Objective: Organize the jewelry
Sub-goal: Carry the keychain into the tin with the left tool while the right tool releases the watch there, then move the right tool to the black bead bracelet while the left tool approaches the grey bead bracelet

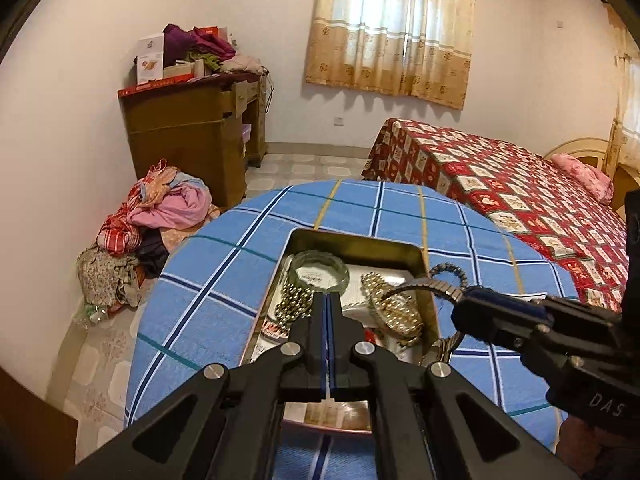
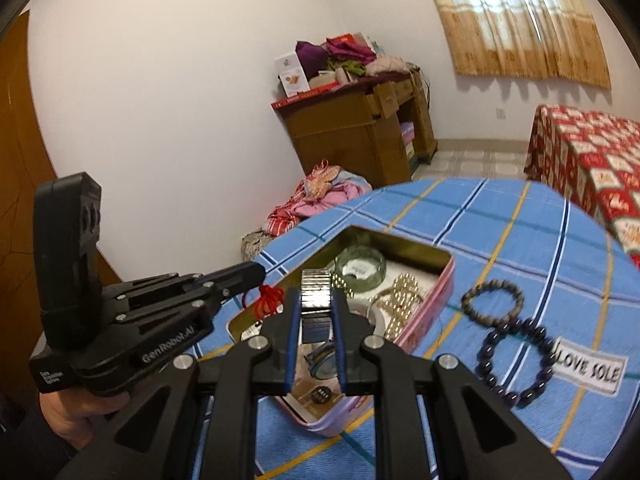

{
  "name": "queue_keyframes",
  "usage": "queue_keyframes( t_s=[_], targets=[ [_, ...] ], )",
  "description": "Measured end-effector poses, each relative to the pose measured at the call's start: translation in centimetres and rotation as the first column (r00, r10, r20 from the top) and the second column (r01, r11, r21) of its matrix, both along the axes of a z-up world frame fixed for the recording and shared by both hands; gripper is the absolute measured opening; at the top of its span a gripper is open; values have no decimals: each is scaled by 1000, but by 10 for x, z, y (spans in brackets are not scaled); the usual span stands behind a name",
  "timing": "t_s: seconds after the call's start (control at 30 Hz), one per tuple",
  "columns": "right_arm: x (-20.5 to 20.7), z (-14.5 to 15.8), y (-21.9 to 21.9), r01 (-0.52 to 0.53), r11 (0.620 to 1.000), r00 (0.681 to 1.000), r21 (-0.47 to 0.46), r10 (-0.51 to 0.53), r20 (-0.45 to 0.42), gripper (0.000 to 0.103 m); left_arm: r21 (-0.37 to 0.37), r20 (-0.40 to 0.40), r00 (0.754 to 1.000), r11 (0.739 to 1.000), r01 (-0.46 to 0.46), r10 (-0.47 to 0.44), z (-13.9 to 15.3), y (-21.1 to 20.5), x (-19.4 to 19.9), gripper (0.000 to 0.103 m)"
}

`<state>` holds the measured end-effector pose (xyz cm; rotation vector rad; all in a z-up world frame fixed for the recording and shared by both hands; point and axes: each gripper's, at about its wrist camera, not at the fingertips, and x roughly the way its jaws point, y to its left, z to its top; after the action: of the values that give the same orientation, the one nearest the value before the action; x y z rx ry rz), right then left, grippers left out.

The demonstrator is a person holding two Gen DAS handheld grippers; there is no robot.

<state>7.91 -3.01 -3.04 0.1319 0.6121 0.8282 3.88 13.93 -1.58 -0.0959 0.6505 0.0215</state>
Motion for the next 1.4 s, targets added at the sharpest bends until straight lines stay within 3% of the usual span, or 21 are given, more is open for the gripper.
queue_keyframes(
  t_s=[0.5, 0.73, 1.13, 1.2, 1.23, 1.27, 1.3, 1.33, 1.4],
  targets=[
    [2, -27, 9, -12, 996, 996, -84, 5, -85, 18, -6, -79, 997, 1000, 22, -22, -27, -4, 5, 0],
    [2, -26, 2, 12, 996, 997, -85, -19, -76, 20, -19, -103, 995, 1000, -1, -1, -32, 0, 3, 0],
    [0, -23, -18, 70, 996, 995, -52, -73, -66, 40, -7, -94, 995, 1000, -13, 13, -30, -5, -3, 4],
    [1, -24, -21, 81, 996, 994, -44, -84, -69, 41, -6, -88, 996, 1000, -15, 14, -27, -5, -4, 11],
    [2, -24, -23, 86, 995, 993, -40, -89, -72, 41, -1, -84, 996, 1000, -19, 19, -26, -5, -5, 30],
    [3, -25, -25, 89, 995, 993, -38, -91, -74, 41, 11, -77, 996, 999, -32, 33, -25, -5, -5, 58],
    [3, -25, -26, 96, 995, 992, -35, -98, -76, 42, 23, -62, 997, 999, -49, 50, -24, -5, -7, 70],
    [4, -26, -27, 99, 994, 992, -34, -102, -77, 43, 34, -39, 997, 997, -65, 66, -21, -5, -9, 79],
    [4, -27, -29, 107, 994, 991, -30, -109, -80, 46, 22, -25, 998, 998, -59, 60, -19, -3, -10, 79]
  ],
)
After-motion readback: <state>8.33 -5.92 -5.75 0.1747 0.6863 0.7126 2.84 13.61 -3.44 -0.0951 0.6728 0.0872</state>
